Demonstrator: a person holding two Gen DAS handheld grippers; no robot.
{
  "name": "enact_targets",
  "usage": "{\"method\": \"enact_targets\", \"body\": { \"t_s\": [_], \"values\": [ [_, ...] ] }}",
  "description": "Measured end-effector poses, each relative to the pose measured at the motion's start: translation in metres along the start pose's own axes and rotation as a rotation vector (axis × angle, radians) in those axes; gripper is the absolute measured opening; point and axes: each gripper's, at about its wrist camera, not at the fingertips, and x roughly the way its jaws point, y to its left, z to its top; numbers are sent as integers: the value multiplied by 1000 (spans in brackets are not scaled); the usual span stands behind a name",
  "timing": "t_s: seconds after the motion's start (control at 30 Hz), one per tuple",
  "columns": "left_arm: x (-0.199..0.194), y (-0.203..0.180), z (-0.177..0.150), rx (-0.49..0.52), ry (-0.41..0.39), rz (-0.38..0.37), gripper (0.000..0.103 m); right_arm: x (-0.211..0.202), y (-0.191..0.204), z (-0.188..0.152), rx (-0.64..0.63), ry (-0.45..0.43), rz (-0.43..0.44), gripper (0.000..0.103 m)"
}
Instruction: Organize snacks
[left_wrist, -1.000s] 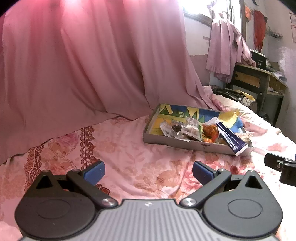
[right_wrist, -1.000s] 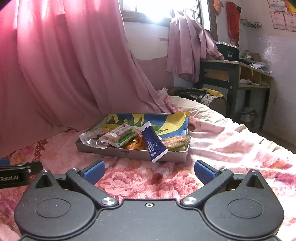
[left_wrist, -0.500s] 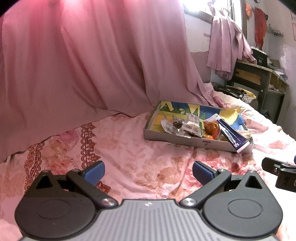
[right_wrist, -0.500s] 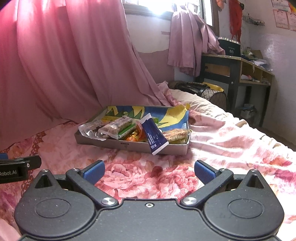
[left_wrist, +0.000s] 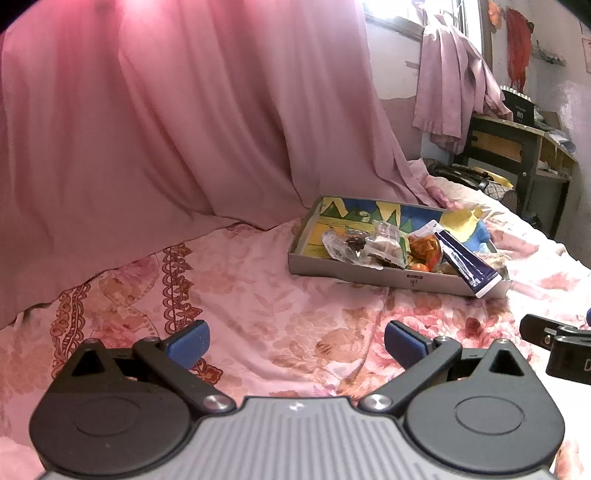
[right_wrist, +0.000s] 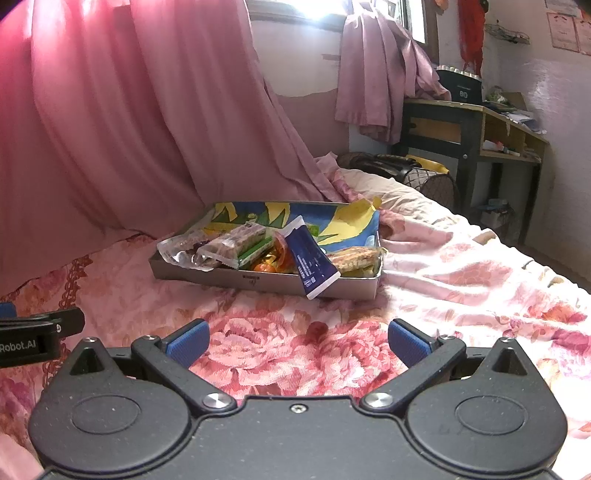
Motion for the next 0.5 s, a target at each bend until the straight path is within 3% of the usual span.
{"method": "enact_targets", "body": {
  "t_s": [0.5],
  "values": [
    [0,-1,-1,1,1,1,103,1,1,-1,-4,6,-2,102]
  ]
}}
